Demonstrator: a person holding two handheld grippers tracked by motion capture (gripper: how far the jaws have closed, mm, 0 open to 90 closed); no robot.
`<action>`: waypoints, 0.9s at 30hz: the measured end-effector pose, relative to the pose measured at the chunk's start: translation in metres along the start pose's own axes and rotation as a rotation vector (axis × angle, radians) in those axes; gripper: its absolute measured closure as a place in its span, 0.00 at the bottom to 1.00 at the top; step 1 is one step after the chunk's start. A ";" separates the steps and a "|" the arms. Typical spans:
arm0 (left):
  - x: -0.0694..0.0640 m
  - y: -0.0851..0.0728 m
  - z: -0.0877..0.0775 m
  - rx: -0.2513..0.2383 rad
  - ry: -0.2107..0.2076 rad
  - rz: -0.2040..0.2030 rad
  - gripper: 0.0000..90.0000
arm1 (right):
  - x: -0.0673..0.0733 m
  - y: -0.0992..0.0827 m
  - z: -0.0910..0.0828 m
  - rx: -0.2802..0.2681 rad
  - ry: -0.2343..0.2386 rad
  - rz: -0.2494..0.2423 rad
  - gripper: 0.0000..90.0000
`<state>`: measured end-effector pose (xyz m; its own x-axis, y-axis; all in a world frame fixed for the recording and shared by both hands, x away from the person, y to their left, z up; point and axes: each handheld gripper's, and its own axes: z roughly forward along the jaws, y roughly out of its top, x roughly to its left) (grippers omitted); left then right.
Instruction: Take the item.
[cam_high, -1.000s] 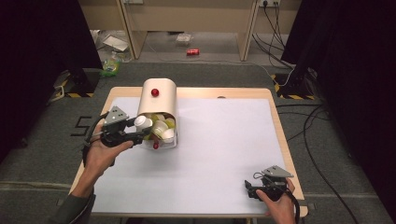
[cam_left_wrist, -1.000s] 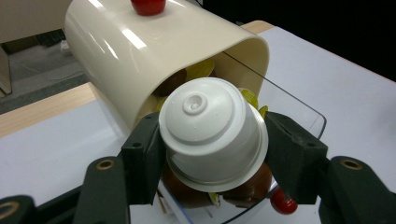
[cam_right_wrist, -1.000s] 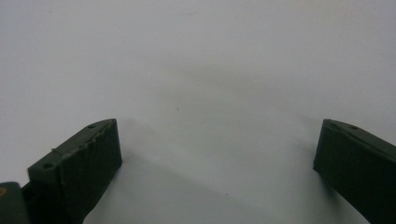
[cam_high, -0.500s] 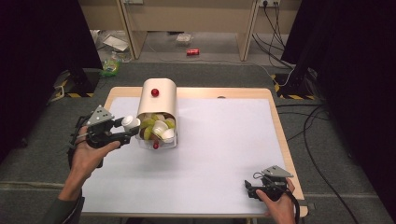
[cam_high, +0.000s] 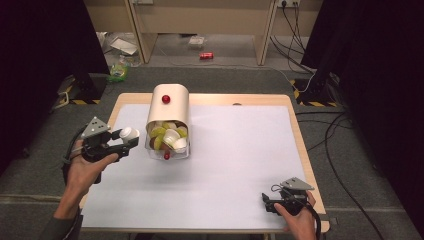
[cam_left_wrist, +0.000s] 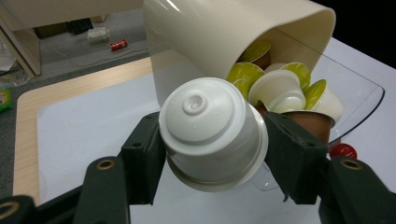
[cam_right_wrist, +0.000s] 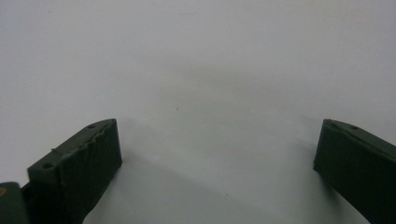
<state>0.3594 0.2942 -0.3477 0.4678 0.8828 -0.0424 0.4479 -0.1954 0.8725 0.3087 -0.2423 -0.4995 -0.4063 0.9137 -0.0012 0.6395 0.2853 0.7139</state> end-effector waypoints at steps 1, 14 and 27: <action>0.001 -0.001 0.000 0.000 0.001 -0.001 0.45 | 0.000 0.000 0.000 -0.001 -0.001 -0.001 0.01; 0.013 -0.019 0.003 0.014 0.030 -0.035 0.45 | 0.000 0.000 0.000 -0.002 -0.001 0.002 0.01; 0.027 -0.045 0.009 0.018 0.052 -0.085 0.45 | 0.000 0.000 0.000 -0.002 0.000 0.000 0.01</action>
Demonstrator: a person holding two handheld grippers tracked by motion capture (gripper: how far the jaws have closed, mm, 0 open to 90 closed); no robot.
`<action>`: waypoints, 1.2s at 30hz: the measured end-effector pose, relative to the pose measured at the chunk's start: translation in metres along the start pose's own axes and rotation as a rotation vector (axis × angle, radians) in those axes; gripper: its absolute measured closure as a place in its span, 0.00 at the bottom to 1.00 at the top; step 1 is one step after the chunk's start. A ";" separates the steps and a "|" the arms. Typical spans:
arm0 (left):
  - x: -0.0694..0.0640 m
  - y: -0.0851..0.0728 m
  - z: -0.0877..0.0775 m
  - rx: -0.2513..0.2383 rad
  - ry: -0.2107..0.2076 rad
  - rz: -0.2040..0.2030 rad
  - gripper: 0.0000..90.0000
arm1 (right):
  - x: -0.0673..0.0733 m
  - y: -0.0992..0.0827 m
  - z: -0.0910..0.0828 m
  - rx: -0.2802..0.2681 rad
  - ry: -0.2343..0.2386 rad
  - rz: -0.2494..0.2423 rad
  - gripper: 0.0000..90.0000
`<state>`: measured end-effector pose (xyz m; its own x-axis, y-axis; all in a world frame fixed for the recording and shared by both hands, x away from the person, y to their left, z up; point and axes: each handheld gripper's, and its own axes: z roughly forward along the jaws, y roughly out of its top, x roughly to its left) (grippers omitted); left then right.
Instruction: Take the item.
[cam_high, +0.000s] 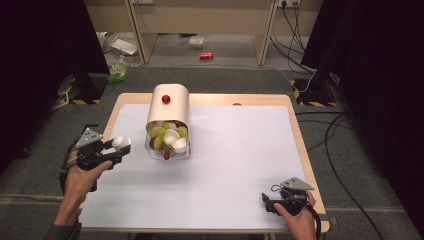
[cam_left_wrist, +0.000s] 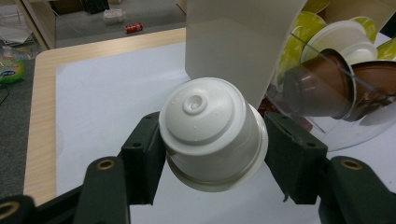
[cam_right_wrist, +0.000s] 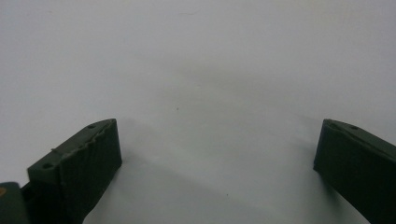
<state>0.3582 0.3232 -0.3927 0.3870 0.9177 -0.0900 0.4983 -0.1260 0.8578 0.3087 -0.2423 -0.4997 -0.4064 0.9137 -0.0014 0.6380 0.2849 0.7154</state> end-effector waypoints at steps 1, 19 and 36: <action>0.000 -0.001 0.000 0.000 0.005 -0.002 0.45 | 0.000 0.000 0.000 0.001 -0.001 0.003 0.01; 0.003 -0.023 0.013 -0.002 0.025 -0.015 0.45 | 0.000 0.000 0.000 0.000 0.000 0.003 0.01; 0.007 -0.046 0.027 0.032 0.042 -0.028 0.45 | 0.000 0.000 0.000 0.000 0.000 0.002 0.01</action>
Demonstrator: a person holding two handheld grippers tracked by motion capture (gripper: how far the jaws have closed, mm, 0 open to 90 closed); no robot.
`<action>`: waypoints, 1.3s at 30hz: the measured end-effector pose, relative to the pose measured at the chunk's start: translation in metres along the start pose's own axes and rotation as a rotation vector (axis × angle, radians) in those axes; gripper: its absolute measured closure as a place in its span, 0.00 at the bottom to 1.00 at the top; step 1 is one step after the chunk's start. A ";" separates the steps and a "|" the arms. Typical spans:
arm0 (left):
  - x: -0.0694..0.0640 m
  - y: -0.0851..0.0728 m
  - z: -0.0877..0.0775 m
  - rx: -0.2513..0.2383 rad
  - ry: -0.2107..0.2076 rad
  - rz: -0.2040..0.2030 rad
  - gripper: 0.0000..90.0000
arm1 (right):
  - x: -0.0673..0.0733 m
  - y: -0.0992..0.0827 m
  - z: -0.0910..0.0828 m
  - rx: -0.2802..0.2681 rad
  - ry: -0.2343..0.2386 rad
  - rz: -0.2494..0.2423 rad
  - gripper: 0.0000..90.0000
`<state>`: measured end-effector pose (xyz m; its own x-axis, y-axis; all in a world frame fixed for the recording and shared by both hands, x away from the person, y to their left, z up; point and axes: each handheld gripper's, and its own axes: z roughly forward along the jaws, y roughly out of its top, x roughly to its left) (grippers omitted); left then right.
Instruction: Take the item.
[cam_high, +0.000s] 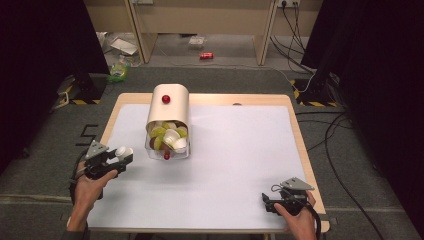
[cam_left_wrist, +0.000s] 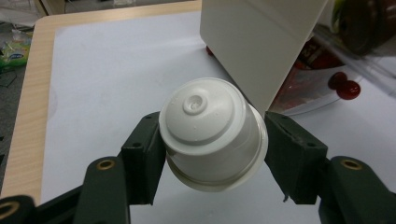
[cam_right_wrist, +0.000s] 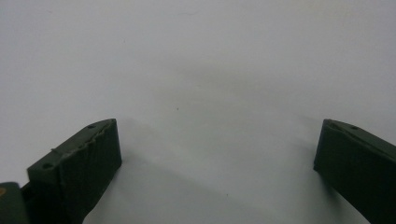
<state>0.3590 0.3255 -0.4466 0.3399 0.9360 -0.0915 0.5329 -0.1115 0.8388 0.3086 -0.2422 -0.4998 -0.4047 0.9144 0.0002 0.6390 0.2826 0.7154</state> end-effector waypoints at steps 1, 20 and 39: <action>0.001 -0.002 0.001 0.001 0.001 -0.003 0.45 | 0.000 0.000 0.000 0.001 0.000 0.000 0.01; 0.009 -0.019 0.016 0.053 0.032 -0.018 0.45 | 0.000 0.000 0.000 0.001 0.000 -0.005 0.01; 0.016 -0.034 0.031 0.111 0.081 -0.009 0.45 | 0.000 0.000 0.000 0.002 0.000 -0.004 0.01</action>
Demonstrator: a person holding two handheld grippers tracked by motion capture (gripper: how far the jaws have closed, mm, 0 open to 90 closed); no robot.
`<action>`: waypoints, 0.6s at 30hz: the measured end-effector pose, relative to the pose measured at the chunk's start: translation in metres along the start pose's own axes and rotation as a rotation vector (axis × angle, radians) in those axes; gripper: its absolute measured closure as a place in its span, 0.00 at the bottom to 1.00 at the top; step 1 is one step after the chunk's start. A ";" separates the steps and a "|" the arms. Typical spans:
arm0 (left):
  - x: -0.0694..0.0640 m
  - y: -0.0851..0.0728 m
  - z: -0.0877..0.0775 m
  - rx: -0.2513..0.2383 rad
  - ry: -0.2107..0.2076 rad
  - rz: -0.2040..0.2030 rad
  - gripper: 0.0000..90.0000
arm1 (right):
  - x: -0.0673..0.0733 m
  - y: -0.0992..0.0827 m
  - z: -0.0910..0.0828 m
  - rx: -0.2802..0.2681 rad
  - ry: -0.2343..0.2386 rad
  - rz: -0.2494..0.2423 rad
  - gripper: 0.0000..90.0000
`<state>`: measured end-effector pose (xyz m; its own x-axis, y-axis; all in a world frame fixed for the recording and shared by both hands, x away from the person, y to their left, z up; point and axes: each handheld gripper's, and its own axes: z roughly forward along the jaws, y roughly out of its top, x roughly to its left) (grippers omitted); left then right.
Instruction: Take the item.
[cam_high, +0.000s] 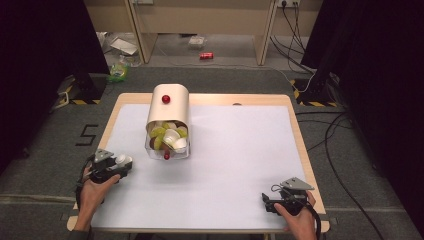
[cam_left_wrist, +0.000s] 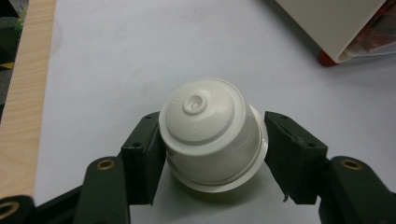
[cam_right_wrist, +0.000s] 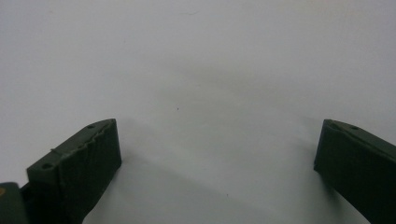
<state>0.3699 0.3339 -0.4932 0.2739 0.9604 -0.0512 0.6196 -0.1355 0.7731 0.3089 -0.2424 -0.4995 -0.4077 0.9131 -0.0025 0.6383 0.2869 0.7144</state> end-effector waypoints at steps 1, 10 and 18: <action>0.000 -0.001 0.001 0.003 0.000 0.003 0.45 | 0.000 0.000 0.000 0.001 0.001 0.004 0.01; -0.002 -0.003 0.004 0.024 0.014 0.016 0.45 | 0.000 0.000 0.000 0.000 0.000 -0.001 0.01; -0.003 -0.005 0.003 0.028 0.009 0.020 0.44 | 0.000 0.000 0.000 0.001 0.001 0.004 0.01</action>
<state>0.3686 0.3310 -0.4989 0.2801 0.9595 -0.0297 0.6340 -0.1617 0.7563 0.3088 -0.2422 -0.4995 -0.4064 0.9137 0.0010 0.6406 0.2841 0.7134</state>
